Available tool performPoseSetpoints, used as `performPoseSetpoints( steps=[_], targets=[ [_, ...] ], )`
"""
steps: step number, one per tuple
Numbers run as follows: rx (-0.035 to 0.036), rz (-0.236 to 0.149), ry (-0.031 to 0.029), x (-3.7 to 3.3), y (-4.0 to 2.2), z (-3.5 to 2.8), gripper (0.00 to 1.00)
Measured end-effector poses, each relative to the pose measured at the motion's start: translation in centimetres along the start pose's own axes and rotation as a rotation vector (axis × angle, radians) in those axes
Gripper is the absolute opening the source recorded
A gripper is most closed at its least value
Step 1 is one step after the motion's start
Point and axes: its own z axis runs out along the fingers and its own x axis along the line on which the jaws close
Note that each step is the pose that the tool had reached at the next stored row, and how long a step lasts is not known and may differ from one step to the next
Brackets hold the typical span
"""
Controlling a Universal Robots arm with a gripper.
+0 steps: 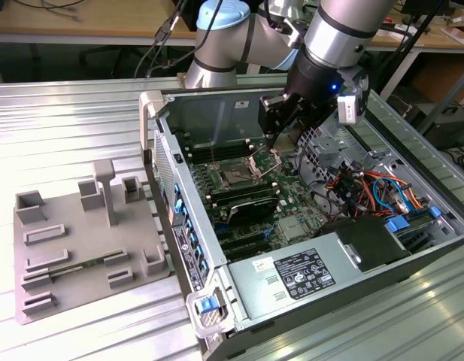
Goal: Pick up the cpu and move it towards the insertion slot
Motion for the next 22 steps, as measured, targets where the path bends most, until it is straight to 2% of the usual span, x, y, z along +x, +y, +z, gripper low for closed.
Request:
performPoseSetpoints(
  steps=[22],
  targets=[
    [0.0000, 0.000, 0.0000, -0.04, -0.04, 0.43, 0.55]
  ],
)
